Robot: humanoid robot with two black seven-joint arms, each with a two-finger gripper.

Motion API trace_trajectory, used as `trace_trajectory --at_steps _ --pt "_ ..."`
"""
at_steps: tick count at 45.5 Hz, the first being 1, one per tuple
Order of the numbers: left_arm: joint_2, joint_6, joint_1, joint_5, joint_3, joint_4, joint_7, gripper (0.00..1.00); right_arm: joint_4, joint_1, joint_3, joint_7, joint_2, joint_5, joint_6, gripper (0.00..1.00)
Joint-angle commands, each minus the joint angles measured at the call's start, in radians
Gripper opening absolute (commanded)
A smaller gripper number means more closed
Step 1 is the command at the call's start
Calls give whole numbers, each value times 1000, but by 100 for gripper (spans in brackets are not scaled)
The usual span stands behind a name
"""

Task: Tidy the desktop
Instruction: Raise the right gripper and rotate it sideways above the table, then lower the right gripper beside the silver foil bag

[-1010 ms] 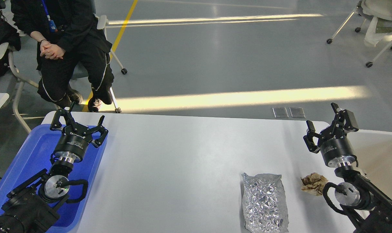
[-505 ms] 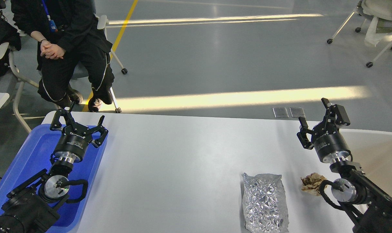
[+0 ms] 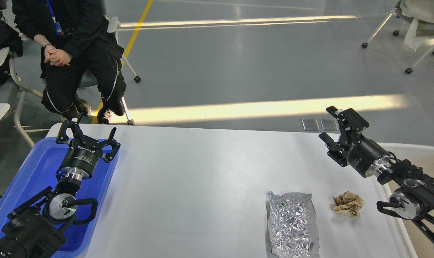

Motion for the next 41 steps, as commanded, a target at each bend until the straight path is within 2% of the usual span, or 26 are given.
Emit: trace_trajectory --at_steps 1,8,11,17,24,30,41 --pt "1 -8 0 1 0 0 0 100 113 60 -91 -156 -155 -48 -1 100" --pt "1 -8 0 -1 0 0 0 100 190 140 -193 -357 -264 -71 1 100" --pt "1 -8 0 -1 0 0 0 100 235 165 -219 -405 -307 -131 3 100" --pt "1 -8 0 -1 0 0 0 100 327 211 -314 -408 -372 -327 1 100" --pt "1 -8 0 -1 0 0 0 100 357 272 -514 -405 -370 -528 -7 100" --pt "1 -8 0 -1 -1 0 0 100 374 297 -632 -402 -343 -594 -16 100" --pt "1 -10 0 -1 0 0 0 100 370 294 -724 -397 -338 -662 -19 98"
